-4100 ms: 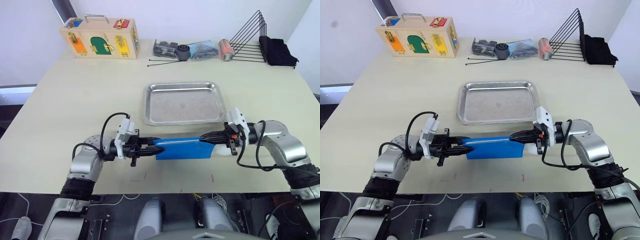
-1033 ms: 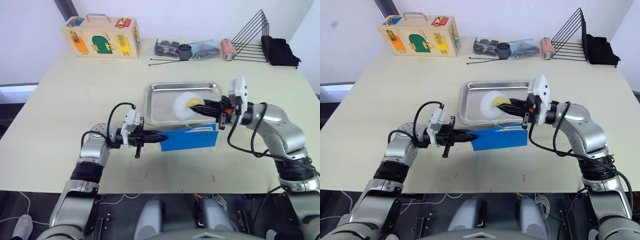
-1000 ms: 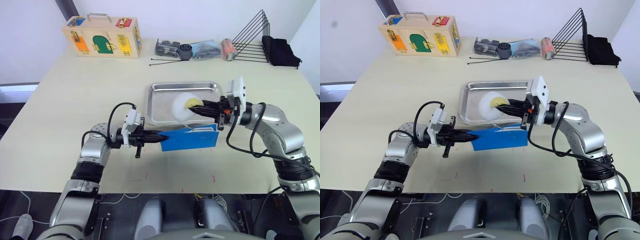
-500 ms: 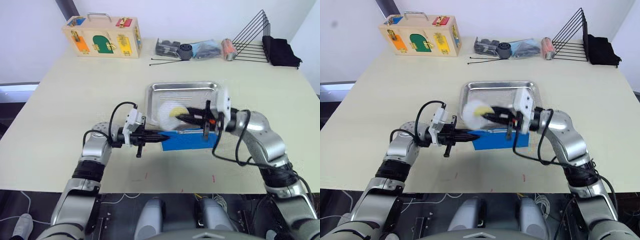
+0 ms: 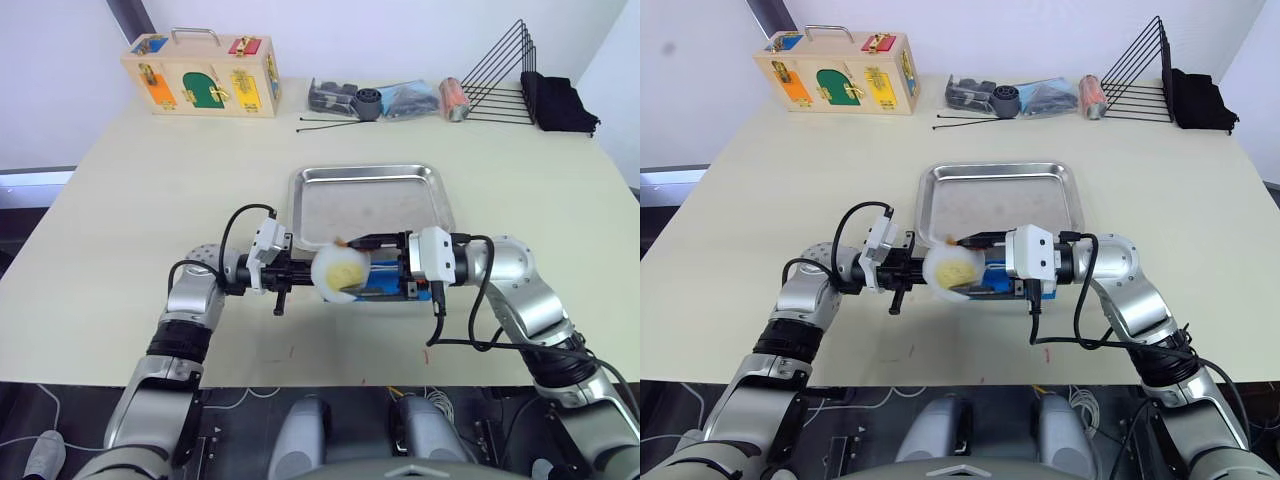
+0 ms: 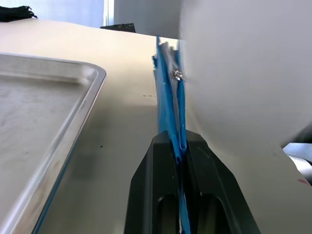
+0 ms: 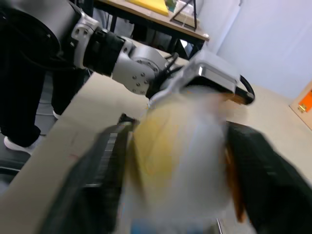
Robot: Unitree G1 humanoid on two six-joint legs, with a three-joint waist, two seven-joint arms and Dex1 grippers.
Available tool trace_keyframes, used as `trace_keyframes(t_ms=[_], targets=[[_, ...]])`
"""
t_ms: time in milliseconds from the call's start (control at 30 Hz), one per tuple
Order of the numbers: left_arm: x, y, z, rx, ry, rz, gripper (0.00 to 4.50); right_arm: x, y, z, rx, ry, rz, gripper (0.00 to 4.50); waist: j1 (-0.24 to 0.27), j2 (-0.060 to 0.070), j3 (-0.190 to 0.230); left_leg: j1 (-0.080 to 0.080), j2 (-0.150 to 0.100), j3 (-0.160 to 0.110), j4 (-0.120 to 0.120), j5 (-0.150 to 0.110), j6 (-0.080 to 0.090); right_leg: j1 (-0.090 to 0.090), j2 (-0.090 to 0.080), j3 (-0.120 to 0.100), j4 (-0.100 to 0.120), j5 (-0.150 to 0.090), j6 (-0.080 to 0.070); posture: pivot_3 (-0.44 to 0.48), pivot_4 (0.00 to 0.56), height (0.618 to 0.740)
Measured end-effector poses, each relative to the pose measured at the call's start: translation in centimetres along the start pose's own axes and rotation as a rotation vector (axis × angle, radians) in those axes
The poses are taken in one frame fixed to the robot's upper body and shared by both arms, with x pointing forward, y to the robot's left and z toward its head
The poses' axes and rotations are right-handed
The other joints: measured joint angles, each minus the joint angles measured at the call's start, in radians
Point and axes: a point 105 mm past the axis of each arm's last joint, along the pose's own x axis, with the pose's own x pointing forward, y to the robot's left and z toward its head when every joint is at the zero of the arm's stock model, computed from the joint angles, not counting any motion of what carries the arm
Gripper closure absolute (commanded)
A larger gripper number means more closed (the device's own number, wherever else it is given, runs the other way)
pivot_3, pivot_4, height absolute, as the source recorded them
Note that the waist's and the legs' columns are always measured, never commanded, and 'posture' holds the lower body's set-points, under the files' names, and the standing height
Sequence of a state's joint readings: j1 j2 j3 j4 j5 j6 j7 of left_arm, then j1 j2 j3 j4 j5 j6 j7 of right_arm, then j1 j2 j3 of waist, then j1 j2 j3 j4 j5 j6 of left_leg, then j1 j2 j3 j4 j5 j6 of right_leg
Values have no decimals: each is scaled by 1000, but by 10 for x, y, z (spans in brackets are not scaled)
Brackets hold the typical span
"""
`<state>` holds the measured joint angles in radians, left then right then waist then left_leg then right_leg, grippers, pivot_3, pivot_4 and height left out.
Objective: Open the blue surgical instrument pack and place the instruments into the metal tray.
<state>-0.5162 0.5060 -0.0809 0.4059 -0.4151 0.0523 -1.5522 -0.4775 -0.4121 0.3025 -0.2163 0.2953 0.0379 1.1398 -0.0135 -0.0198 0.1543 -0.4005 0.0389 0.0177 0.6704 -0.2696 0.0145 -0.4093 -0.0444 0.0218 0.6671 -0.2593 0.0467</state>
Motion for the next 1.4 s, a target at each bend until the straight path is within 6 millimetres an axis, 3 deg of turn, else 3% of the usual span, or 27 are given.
trace_keyframes(t_ms=[333,567,700,1000,1100,1300,1333,1400], targets=[[0,0,0,0,0,-1,4500,-13,-10,5,42,-34,-48,103,0,0,0,0,0,0,0,0,0,0,0,0,0,0,0,0,150,740],[1,0,0,0,-1,-3,4500,-71,-30,-20,217,94,-180,103,2,0,0,0,0,0,0,0,0,0,0,0,0,0,0,0,150,740],[1,0,0,1,-1,-2,4500,-91,-19,-43,319,169,-176,103,1,0,0,0,0,1,0,0,0,0,0,0,0,0,0,0,150,740],[1,0,0,1,-1,-2,4500,-95,-5,-61,438,193,-144,103,1,0,0,0,0,0,0,0,0,0,0,0,0,0,0,0,150,740],[1,0,0,1,-1,-2,4500,-95,-1,-66,485,204,-137,880,1,0,0,0,0,0,0,0,0,0,0,0,0,0,0,0,150,740],[1,0,0,4,-1,-2,4500,-88,1,-69,533,177,-135,3530,1,0,0,0,0,0,0,0,0,0,0,0,0,0,0,0,150,740],[1,0,0,6,0,-1,4500,-88,1,-70,538,175,-136,4279,1,0,0,0,0,0,0,0,0,0,0,0,0,0,0,0,150,740],[0,0,0,8,1,1,4500,-88,1,-70,539,172,-135,4415,1,0,0,0,0,0,0,0,0,0,0,0,0,0,0,0,150,740]])
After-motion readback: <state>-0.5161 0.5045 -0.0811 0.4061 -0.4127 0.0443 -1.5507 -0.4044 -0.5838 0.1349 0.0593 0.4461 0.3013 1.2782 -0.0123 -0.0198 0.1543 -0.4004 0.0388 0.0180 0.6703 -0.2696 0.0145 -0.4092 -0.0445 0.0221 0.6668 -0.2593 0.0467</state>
